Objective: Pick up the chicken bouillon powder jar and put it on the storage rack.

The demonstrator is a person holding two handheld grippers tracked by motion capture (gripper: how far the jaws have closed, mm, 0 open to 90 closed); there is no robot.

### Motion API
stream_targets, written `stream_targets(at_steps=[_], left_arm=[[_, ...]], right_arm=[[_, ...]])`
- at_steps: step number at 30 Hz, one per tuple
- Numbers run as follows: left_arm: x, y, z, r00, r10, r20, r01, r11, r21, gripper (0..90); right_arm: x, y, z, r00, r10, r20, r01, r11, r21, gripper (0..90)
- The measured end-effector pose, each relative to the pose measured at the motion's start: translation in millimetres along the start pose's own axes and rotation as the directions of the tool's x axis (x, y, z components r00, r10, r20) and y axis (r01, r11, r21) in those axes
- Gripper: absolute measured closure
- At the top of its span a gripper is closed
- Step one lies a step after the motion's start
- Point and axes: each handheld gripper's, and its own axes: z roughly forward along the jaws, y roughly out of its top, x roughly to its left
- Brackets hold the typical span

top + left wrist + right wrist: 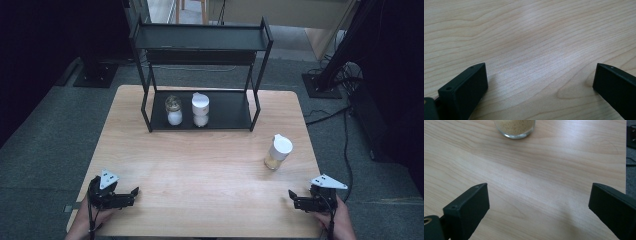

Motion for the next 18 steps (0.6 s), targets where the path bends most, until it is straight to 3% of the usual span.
stream_targets(at_steps=[8,13,18], left_arm=[[0.0,0.0,0.0,1.0,0.001,0.001,-0.001,1.0,0.0,0.0],[0.0,0.1,0.0,1.0,0.001,0.002,-0.001,1.0,0.0,0.0],[0.0,0.1,0.0,1.0,0.001,0.002,-0.001,1.0,0.001,0.0]], right_arm=[[7.7,14.3,3.0,0.9998,-0.019,0.003,0.019,1.0,-0.013,4.9],[12.1,22.3,4.1,0.9998,-0.017,-0.011,0.017,0.998,-0.054,4.5],[15.2,32.0,8.6,0.9998,-0.02,0.005,0.02,0.998,-0.058,4.5]])
